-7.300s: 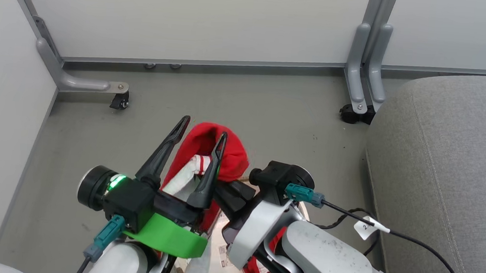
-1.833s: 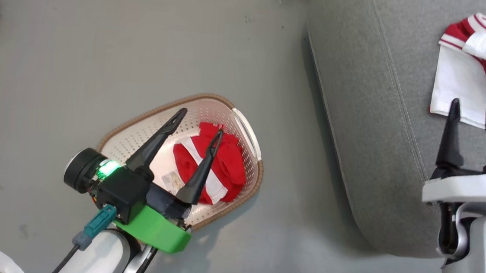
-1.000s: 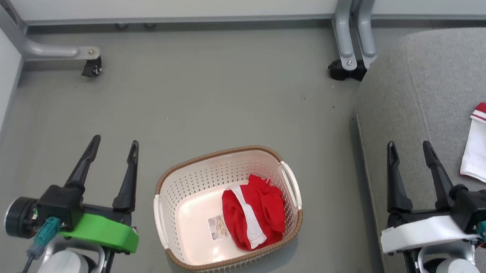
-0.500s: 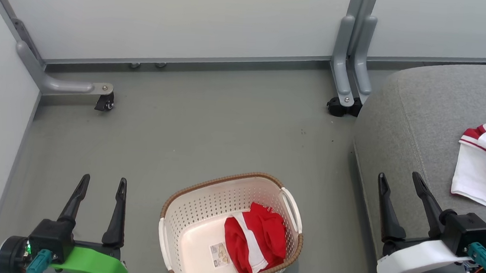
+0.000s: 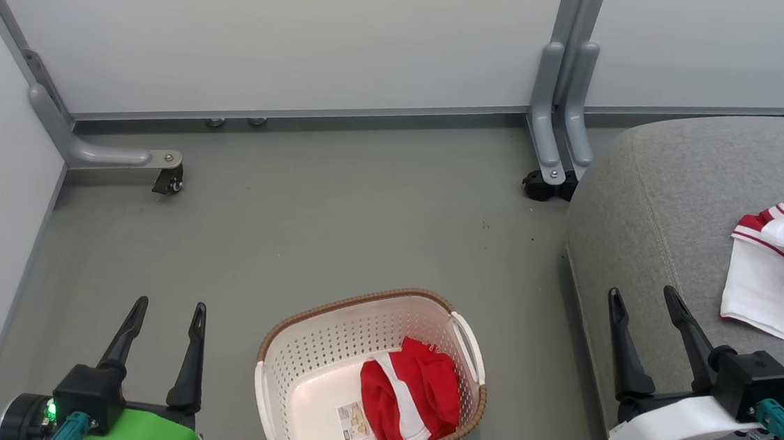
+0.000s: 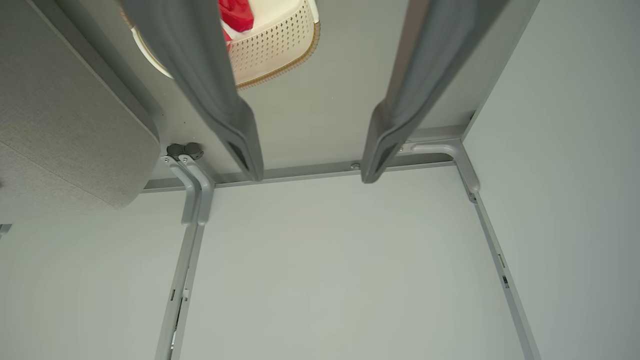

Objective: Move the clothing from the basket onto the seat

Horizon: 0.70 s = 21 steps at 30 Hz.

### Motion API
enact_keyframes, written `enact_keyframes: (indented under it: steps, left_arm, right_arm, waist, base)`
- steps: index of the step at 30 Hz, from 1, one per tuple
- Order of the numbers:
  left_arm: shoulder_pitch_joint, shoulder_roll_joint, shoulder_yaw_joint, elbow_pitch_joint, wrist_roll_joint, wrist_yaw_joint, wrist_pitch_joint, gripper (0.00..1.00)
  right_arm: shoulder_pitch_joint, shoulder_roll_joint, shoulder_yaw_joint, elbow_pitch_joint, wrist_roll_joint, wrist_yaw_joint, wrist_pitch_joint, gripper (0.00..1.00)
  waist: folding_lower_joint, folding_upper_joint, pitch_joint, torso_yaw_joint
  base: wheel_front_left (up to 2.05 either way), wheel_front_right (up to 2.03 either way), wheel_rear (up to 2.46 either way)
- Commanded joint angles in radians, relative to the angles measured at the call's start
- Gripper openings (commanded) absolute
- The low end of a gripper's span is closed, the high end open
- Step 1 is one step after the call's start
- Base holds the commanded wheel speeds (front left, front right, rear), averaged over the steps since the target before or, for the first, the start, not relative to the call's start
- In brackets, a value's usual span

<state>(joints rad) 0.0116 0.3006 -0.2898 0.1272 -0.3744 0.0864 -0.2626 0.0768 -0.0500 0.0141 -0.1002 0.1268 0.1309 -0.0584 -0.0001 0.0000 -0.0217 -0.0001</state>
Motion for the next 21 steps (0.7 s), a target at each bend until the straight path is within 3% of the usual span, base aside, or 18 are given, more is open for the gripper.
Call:
enact_keyframes:
  steps: [1, 21]
  left_arm:
    - [0.011, -0.002, 0.006, 0.003, 0.006, -0.006, -0.003, 1.00]
    - [-0.012, -0.022, 0.023, 0.040, 0.042, -0.035, -0.003, 1.00]
  right_arm:
    - [0.011, -0.001, -0.002, -0.005, -0.004, 0.000, 0.002, 1.00]
    - [-0.005, -0.001, 0.001, -0.006, 0.005, 0.000, 0.001, 1.00]
  waist:
    - [0.0001, 0.0000, 0.000, 0.002]
    - [0.0001, 0.0000, 0.019, -0.003]
  base:
    - [0.00, 0.00, 0.00]
    - [0.00, 0.00, 0.00]
